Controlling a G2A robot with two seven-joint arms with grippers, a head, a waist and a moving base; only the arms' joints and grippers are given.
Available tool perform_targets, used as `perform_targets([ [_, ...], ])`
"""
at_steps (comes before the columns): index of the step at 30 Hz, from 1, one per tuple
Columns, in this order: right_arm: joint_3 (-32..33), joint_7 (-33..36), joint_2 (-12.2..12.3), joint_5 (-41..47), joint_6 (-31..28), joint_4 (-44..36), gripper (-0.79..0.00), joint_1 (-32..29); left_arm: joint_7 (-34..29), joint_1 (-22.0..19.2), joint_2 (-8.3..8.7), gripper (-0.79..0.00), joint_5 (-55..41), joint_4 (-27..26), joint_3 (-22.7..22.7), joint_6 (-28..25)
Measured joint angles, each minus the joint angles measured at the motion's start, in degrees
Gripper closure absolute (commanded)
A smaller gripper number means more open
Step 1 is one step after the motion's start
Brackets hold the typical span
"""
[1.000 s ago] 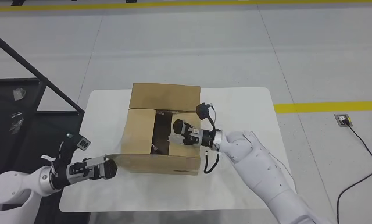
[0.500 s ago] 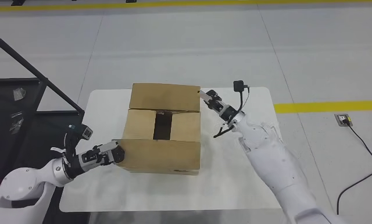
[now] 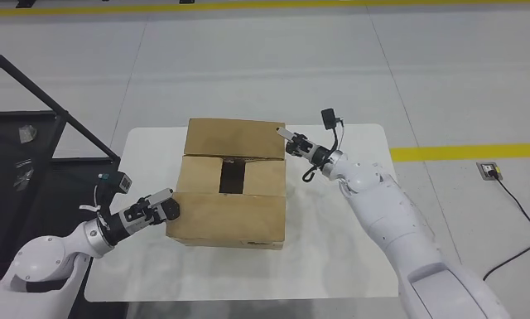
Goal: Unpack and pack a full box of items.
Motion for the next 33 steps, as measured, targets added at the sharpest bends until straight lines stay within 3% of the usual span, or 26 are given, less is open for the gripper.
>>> perform_targets([
  [23, 0.0, -0.1, 0.0, -0.1, 0.0, -0.1, -0.785, -0.1, 0.6, 0.5, -0.14, -0.785, 3.1, -1.5, 0.8, -1.9],
  [33, -0.8, -6.1, 0.1, -4.6, 7.0, -5.9, -0.785, -2.9, 2.0, 1.8, -0.34, -0.785, 2.7, -2.8, 0.6, -1.7],
])
